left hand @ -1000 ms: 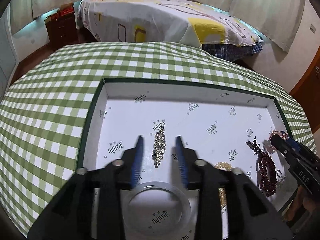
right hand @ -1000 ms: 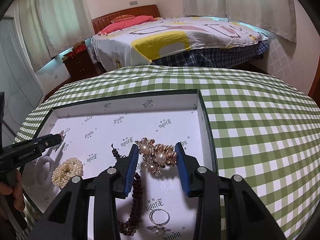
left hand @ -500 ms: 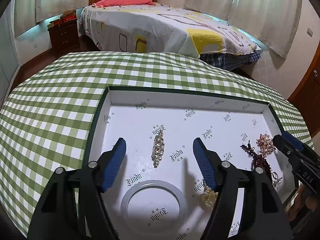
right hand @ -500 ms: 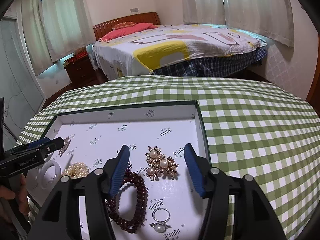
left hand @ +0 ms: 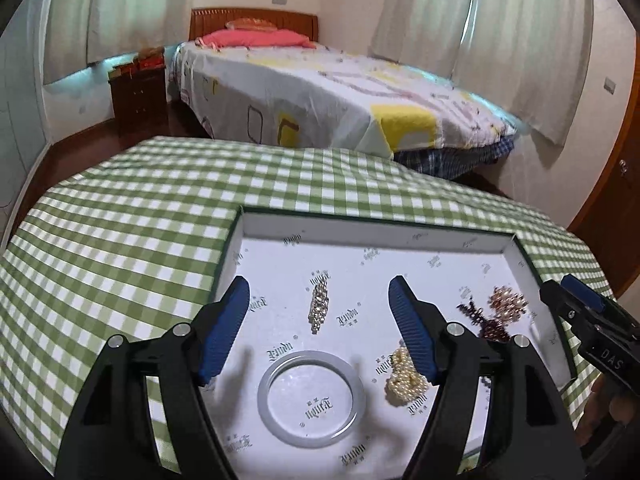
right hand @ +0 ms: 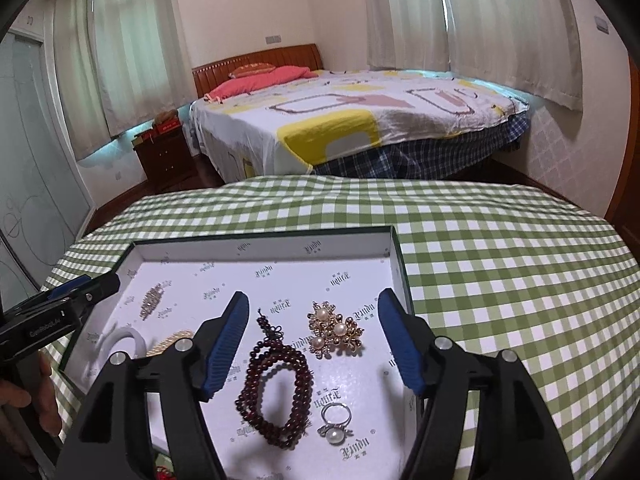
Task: Organize jewelry
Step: 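Withdraw both grippers from the box toward the remaining jewelry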
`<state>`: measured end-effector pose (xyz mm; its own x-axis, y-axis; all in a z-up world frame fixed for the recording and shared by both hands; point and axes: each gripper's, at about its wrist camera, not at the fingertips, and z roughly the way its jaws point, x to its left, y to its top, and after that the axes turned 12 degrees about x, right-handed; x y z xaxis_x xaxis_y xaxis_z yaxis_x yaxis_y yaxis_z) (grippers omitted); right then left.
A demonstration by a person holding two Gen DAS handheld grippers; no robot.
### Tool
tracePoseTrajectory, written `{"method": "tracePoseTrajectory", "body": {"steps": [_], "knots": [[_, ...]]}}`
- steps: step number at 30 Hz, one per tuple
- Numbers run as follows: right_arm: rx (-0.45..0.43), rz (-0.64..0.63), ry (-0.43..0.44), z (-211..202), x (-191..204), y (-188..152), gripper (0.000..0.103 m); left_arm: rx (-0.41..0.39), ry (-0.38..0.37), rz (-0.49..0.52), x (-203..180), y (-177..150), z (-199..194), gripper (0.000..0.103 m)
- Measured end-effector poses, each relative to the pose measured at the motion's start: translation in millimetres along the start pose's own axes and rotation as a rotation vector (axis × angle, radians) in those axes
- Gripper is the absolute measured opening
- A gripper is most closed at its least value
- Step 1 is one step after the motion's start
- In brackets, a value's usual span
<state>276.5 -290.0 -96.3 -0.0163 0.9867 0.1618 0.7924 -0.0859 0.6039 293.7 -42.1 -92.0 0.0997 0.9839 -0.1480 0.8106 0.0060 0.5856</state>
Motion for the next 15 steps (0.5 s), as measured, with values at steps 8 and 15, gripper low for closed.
{"method": "tracePoseTrajectory", "body": {"steps": [8,15], "knots": [[-0.084,-0.012,-0.024,-39.2,11.2,-17.2,0.065,-0.079,0.004,-0.001,1.9,-21.3,-42.9,0.070],[-0.098,0.000,-0.023,-58.4,15.8,-44.9,0.065,-0.107,0.014,0.007,3.5,-49.1,-62.9,0.070]]}}
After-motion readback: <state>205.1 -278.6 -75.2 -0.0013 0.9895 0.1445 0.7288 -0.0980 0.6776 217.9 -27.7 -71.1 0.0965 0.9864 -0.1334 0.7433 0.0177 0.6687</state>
